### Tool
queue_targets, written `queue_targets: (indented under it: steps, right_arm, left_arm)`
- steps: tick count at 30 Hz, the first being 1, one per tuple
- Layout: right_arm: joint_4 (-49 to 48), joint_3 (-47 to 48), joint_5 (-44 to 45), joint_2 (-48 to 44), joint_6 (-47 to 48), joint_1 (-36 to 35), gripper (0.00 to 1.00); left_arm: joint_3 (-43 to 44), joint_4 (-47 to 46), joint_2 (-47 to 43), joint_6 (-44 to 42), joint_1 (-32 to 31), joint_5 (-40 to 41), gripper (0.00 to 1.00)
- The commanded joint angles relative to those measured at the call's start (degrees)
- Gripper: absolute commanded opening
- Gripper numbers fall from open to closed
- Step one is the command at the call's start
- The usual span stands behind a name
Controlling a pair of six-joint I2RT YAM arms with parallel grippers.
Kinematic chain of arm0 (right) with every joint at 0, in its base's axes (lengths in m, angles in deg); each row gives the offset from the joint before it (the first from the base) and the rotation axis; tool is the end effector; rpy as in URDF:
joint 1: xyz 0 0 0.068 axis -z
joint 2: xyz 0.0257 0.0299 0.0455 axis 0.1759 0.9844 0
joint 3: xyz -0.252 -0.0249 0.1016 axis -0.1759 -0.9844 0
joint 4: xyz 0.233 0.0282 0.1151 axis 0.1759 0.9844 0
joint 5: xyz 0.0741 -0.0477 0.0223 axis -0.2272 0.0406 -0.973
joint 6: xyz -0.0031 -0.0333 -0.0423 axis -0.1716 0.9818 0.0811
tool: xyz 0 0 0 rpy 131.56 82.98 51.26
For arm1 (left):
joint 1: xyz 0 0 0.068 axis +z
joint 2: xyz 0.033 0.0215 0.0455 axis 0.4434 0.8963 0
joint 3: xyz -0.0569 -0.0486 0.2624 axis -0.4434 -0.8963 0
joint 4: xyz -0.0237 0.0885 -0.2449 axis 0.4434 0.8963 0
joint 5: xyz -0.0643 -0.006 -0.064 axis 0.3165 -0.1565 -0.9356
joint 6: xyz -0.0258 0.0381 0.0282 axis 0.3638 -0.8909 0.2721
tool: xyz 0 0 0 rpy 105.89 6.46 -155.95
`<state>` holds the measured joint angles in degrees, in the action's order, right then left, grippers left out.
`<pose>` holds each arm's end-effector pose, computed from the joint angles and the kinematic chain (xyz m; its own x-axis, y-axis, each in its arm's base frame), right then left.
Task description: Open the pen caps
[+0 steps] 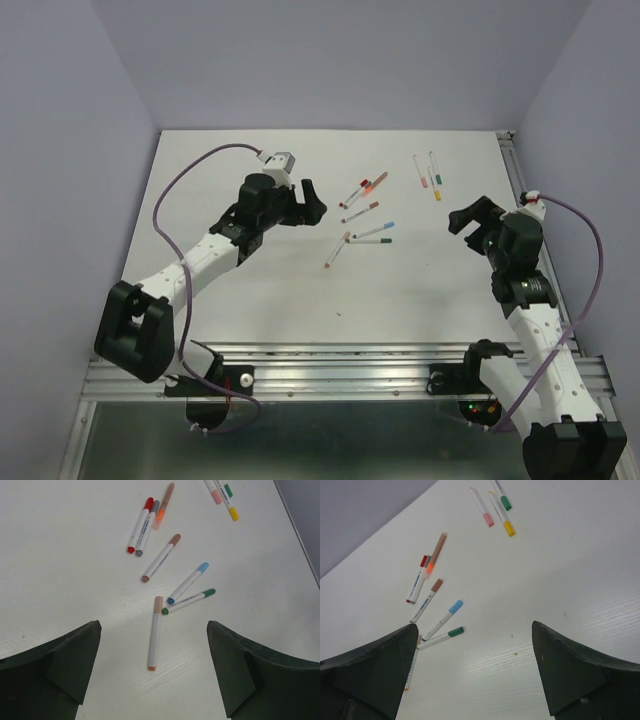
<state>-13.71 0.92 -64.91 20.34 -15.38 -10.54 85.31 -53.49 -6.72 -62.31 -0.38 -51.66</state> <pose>0.1802 -0.0016 0.2916 -0.2363 0.5437 -0.8053 0.2352 0.8362 0.4955 0.2760 -0.1472 0.2929 -0.4205 -0.1787 -0.8895 0.5041 0.7691 -0.3928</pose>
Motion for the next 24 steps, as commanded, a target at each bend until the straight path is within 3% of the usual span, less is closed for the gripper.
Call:
queue_targets:
  steps: [1, 5, 9, 15, 24]
  right_arm:
    - [-1.44, 1.99, -4.0, 0.11, 3.98, 0.14, 1.0]
    - [1.1, 1.37, 3.35, 0.46, 0.74, 0.14, 1.0]
    - [1.38, 1.02, 2.06, 1.42, 2.49, 0.23, 1.0]
    - [3.57, 0.84, 8.37, 2.92, 0.91, 0.14, 1.0]
    - [3.14, 0.05, 7.51, 3.01, 1.09, 0.14, 1.0]
  left_arm:
    - [5.75, 4.58, 3.18, -4.0, -2.91, 7.24, 0.99]
    - [9.7, 7.3, 11.06, -7.43, -6.52, 6.9, 0.99]
    - [15.84, 11.52, 17.94, -7.79, -6.96, 8.64, 0.99]
    - [22.53, 19.69, 26.29, -10.6, -10.65, 14.79, 0.97]
    - [23.33, 20.93, 30.69, -12.0, -12.94, 14.36, 0.93]
